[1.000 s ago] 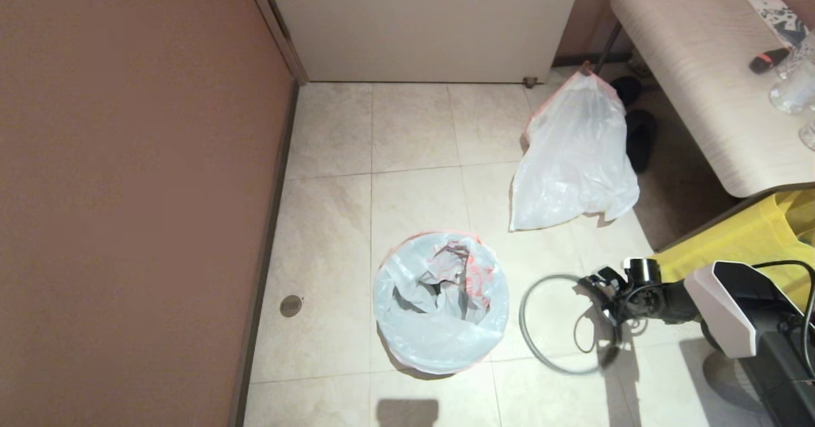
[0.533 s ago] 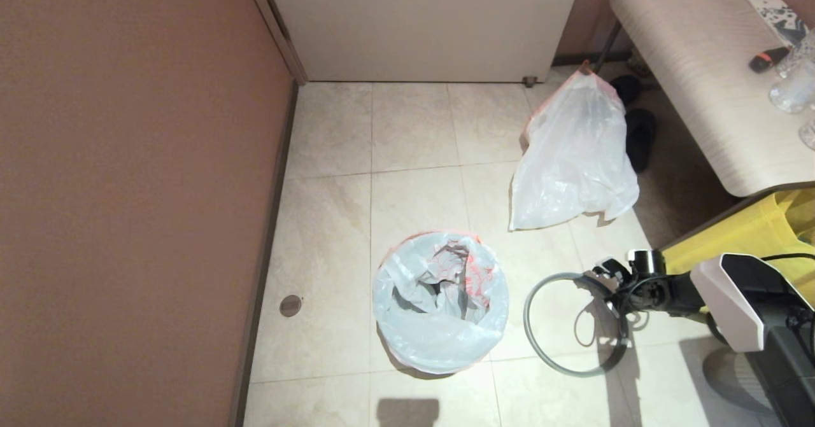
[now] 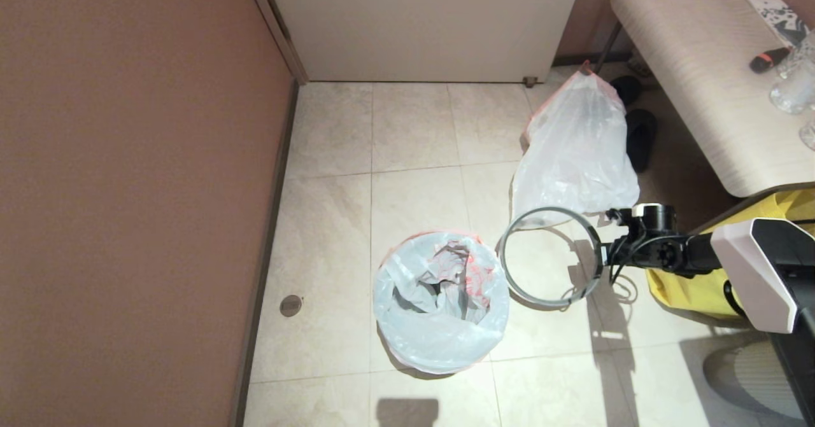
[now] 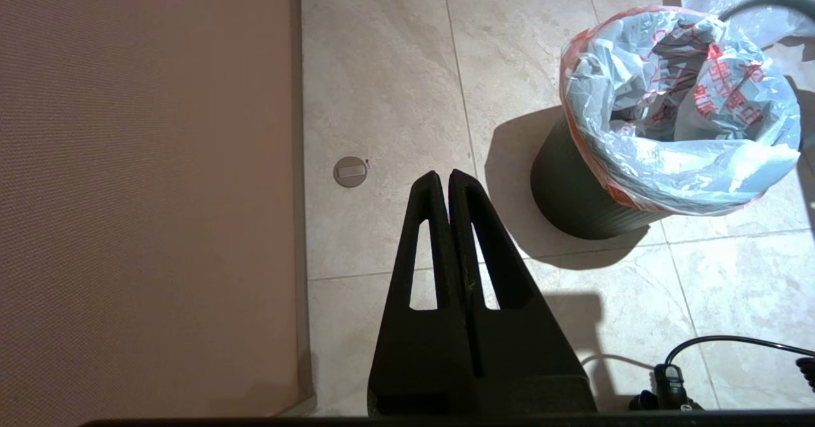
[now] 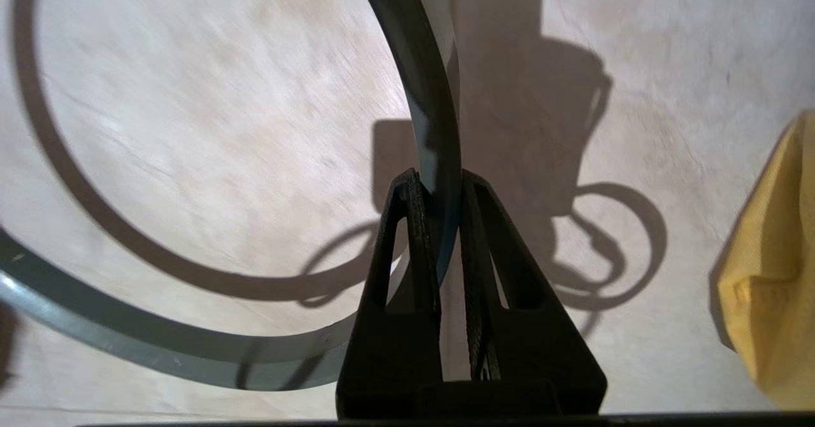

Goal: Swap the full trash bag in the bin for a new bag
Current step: Place the trash can ring on the trash can

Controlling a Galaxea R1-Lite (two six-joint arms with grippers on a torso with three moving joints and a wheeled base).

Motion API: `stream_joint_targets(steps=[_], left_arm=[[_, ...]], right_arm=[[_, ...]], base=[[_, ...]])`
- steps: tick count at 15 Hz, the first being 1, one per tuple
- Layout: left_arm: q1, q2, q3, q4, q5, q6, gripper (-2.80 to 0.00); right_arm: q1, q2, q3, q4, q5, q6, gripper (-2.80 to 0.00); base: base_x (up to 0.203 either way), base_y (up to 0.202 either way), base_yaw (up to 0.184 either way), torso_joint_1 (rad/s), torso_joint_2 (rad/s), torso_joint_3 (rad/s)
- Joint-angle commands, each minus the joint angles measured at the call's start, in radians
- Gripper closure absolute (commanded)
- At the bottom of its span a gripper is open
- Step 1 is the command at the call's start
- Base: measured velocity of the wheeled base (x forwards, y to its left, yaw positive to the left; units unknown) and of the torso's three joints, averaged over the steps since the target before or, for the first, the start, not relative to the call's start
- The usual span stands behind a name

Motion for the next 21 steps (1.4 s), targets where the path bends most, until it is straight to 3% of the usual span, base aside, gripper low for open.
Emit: stream_joint_targets(steps=[1,3,8,10,11,12,16,21], left_arm=[[0.0,0.0,0.0,0.0,0.0,0.0,0.0],[0.0,0.0,0.0,0.0,0.0,0.0,0.0],[0.0,0.0,0.0,0.0,0.0,0.0,0.0],[0.0,0.002,0.0,0.0,0.0,-0.001,0.0],[0.0,0.001,0.0,0.0,0.0,0.0,0.0],[0.0,0.0,0.0,0.0,0.0,-0.002,0.0],[0.0,0.0,0.0,0.0,0.0,-0.001,0.0],[0.0,0.002,0.0,0.0,0.0,0.0,0.0]], right_arm=[[-0.004,-0.096,0.002,-0.005,-0.005,0.023,0.0],[-0.017,-0.163,0.002,0.001,-0.013,0.069,0.0],[-0.015,-0.361,0.003,0.007,0.007,0.272,0.0],[0.003,-0.422,0.004,0.108,0.033,0.303,0.0],[0.007,-0.437,0.003,0.193,0.108,0.305,0.0],[0.012,-0.455,0.003,0.237,0.161,0.306,0.0],[0.09,-0.519,0.003,0.397,0.177,0.282,0.0],[0.207,-0.509,0.009,0.673,0.176,0.054,0.0]], base=[[0.0,0.0,0.0,0.0,0.0,0.0],[0.0,0.0,0.0,0.0,0.0,0.0],[0.0,0.0,0.0,0.0,0.0,0.0],[0.0,0.0,0.0,0.0,0.0,0.0],[0.0,0.0,0.0,0.0,0.0,0.0],[0.0,0.0,0.0,0.0,0.0,0.0],[0.0,0.0,0.0,0.0,0.0,0.0],[0.0,0.0,0.0,0.0,0.0,0.0]])
